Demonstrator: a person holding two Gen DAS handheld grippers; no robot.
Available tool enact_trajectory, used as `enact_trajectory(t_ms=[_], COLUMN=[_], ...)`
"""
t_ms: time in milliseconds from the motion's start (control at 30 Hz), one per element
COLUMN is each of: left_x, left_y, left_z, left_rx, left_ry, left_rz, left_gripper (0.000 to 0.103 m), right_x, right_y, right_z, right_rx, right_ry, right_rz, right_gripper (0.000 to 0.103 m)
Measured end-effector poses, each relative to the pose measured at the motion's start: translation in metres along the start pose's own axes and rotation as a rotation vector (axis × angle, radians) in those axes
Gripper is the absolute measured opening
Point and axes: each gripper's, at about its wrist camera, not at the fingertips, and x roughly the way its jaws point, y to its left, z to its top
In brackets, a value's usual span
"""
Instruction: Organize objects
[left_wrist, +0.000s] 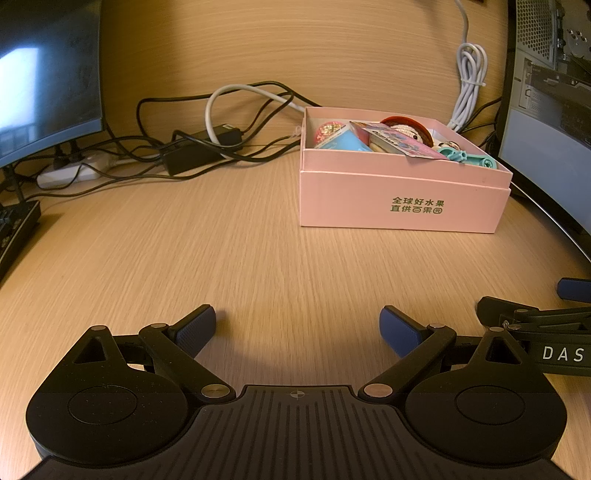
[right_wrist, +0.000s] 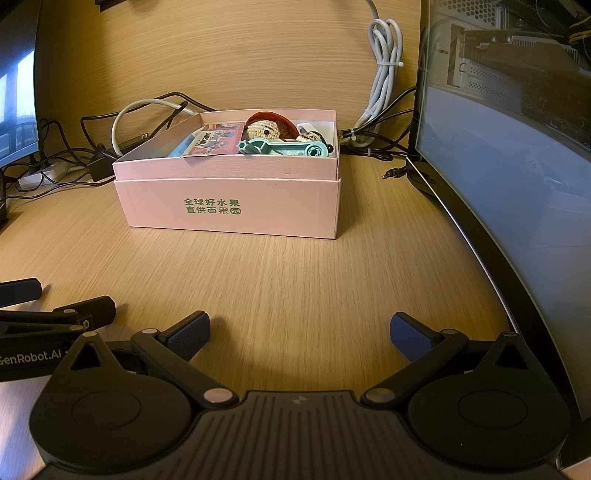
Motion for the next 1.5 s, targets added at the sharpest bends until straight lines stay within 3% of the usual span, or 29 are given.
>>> enact_trajectory(t_ms=[1367, 1500], left_x=[-0.0001, 0.0020], left_y=[-0.0001, 0.0035], left_z=[-0.0001, 0.0014], left_rx=[0.000, 0.026], left_ry=[0.000, 0.000], left_rz=[0.000, -0.025], left_gripper=[0.099, 0.099], right_x=[-0.0001, 0.0000], right_y=[-0.0001, -0.0001], right_z=[0.0005, 0.0003], right_rx=[-0.001, -0.001], right_ry=[0.001, 0.000], right_rz=[0.001, 0.001], right_gripper=[0.103, 0.103])
